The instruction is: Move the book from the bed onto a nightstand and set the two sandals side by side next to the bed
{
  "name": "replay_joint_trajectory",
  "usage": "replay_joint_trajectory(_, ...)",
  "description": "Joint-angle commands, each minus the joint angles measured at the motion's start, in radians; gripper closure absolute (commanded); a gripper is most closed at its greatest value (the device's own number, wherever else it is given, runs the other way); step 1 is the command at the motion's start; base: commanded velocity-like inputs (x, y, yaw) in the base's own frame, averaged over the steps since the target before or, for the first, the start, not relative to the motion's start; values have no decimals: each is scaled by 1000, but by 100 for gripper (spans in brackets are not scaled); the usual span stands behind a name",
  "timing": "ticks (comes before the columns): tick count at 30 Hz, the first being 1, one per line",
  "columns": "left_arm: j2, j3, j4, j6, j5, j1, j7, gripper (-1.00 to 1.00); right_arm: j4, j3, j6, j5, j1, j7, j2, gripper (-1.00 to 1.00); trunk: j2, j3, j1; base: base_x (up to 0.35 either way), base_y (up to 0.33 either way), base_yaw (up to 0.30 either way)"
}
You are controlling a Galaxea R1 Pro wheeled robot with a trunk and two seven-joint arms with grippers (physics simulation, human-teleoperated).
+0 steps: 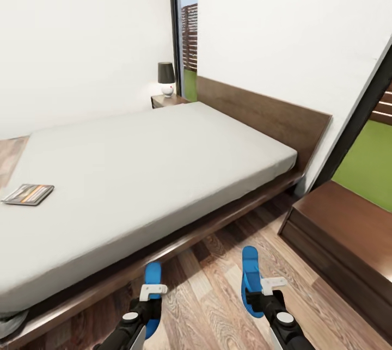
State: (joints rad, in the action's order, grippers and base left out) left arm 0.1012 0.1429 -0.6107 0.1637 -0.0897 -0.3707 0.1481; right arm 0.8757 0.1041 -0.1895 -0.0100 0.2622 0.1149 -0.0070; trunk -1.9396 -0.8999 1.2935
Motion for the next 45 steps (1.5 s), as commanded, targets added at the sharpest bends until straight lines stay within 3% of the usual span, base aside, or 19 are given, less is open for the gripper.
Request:
replay_joint_trajectory(1,-2,6,-1,4,-8,-1,9,100,2,3,-7,0,0,6,-1,100,0,-1,0,0,-13,271)
replay_joint_trajectory(17,0,15,-1,-1,-5,-1,10,100,2,4,-5,-4,0,9,-1,100,0,-1,0,0,-137,267)
replay_joint_trajectory(27,-9,8,2,-16,-14,-1,8,100,4,1,8,0,-20,4,-3,100,0,-1,0,0,0,23)
replay_joint_trajectory(29,-12,8,22,-41,-16,-1,8,100,3,-1,54,0,-39,-3,-24,100,0,-1,0,0,0,0)
replay_joint_trajectory(32,-12,8,53,-71,-17,-1,9,100,-14,-1,155,4,-72,-44,-125,100,0,-1,0,0,0,0)
replay_joint_trajectory(35,-12,8,62,-80,-18,-1,9,100,-31,-1,214,5,-101,-76,-184,100,0,-1,0,0,0,0)
replay_joint_trajectory(38,-12,8,85,-88,-18,-1,9,100,-63,-1,263,-2,-127,-92,-209,100,0,-1,0,0,0,0)
replay_joint_trajectory(39,-14,7,129,-126,-19,-1,10,100,-157,-1,348,-5,-139,-137,-217,100,0,-1,0,0,0,0)
replay_joint_trajectory(41,-14,7,186,-175,-18,-1,10,100,-215,-1,413,-3,-142,-169,-218,100,0,-1,0,0,0,0)
replay_joint_trajectory(45,-14,6,229,-229,-17,-1,11,100,-232,-1,433,1,-142,-175,-218,100,0,-1,0,0,0,118)
